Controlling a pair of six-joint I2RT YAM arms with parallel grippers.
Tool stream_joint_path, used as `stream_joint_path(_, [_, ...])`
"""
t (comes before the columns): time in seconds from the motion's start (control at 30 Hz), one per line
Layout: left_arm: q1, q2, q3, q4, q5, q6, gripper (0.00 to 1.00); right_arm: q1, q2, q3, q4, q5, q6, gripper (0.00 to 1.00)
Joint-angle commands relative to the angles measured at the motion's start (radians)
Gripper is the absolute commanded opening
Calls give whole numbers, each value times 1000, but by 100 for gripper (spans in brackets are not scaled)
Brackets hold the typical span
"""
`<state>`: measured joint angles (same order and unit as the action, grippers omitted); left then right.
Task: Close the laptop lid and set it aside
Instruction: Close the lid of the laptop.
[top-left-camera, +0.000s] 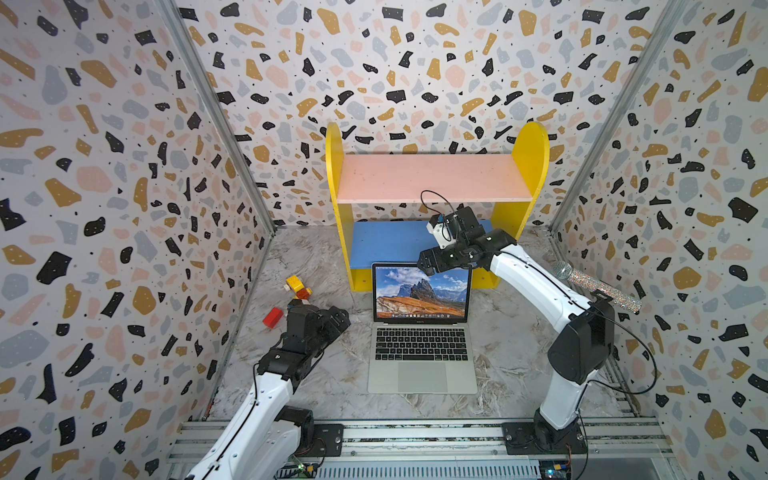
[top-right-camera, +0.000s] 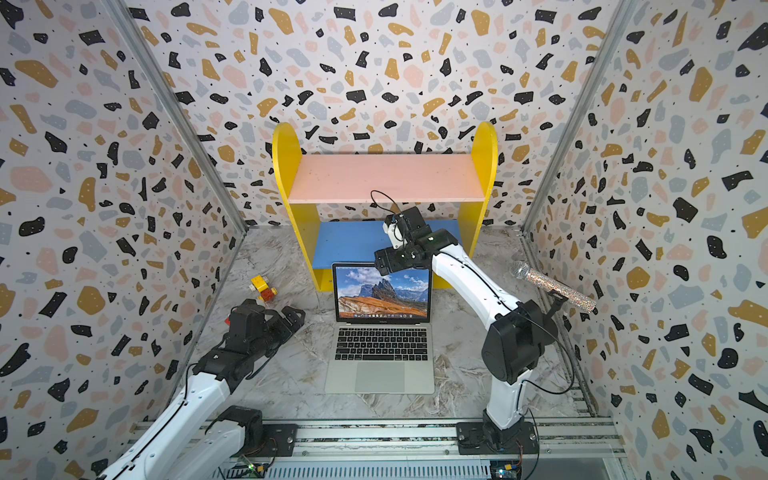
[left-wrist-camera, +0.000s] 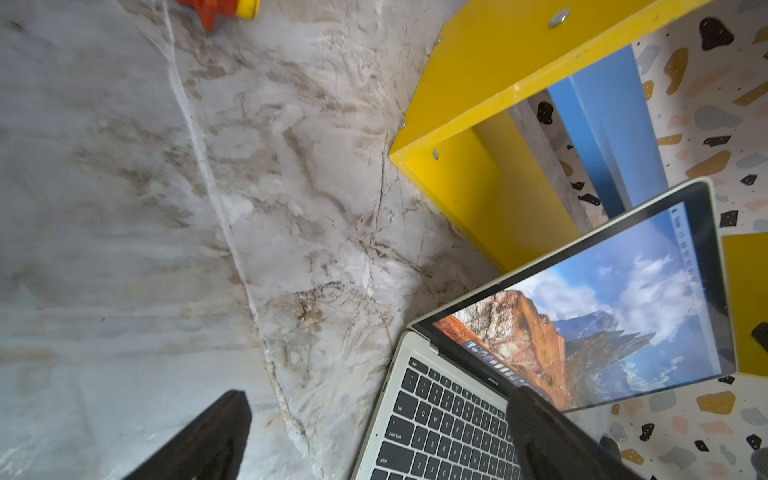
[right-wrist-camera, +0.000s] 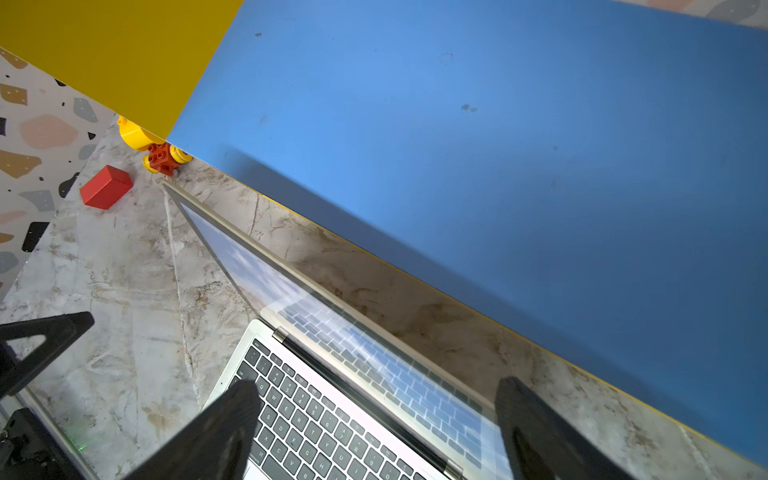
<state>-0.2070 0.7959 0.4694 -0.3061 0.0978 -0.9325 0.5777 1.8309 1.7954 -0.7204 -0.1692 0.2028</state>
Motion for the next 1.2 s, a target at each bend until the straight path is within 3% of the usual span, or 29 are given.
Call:
stream_joint_path(0.0, [-53,-12,-26,27,-3,-6,100,10,8,72,-34,19,-24,95])
stream_joint_path(0.33, [-303,5,-64,14,-103,-37,100,11,90,135,-53,9,-38,95])
stream_joint_path(0.67, [-476,-35,-144,-21,-145,-85,100,12,129,162,-63,-37,-45,95])
stream_joint_path(0.9, [-535,-39,-163,-22,-148,-87,100,12,144,181,-65,-156,-66,93])
stream_joint_path(1.17, [-551,4,-171,38,-98,-66,100,8,180,229,-153,-276,-193,94])
